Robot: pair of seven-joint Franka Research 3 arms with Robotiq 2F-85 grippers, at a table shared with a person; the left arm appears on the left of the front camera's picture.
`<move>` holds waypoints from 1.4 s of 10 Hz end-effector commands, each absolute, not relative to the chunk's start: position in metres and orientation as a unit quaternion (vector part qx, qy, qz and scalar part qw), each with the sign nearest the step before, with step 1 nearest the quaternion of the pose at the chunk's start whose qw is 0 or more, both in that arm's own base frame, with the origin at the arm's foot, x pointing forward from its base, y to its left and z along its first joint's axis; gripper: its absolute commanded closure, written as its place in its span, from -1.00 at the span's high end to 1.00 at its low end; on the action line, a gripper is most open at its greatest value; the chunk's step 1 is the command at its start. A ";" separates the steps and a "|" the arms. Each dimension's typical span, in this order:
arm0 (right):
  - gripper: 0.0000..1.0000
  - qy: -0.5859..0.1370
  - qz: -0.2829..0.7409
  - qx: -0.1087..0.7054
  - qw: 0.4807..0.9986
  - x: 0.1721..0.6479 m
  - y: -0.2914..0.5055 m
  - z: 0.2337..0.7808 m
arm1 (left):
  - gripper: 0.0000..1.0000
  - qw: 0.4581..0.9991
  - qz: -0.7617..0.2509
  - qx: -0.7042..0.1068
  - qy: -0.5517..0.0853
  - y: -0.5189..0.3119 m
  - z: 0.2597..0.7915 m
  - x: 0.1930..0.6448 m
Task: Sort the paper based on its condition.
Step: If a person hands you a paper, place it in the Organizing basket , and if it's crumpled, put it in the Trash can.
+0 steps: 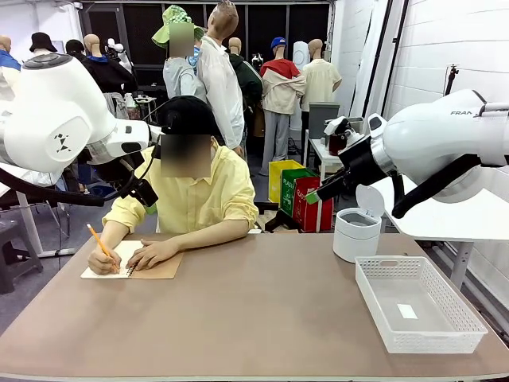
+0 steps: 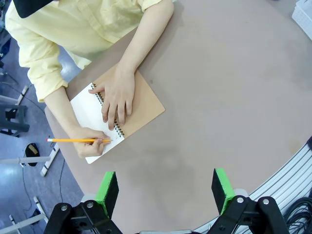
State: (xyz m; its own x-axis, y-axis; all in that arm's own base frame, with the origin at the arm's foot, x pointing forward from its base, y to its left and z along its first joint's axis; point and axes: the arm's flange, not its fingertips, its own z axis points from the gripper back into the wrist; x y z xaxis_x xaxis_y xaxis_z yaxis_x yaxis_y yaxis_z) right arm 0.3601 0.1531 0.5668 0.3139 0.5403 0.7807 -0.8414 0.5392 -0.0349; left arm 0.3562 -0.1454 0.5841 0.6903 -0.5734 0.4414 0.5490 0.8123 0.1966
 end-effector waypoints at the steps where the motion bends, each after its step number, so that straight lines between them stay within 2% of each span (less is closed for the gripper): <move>1: 1.00 -0.384 0.437 0.202 0.788 0.361 0.154 0.565 | 1.00 0.919 -0.304 0.024 -0.251 -0.145 0.585 0.356; 14: 1.00 -0.384 0.437 0.202 0.788 0.361 0.154 0.565 | 1.00 0.919 -0.304 0.024 -0.251 -0.145 0.585 0.356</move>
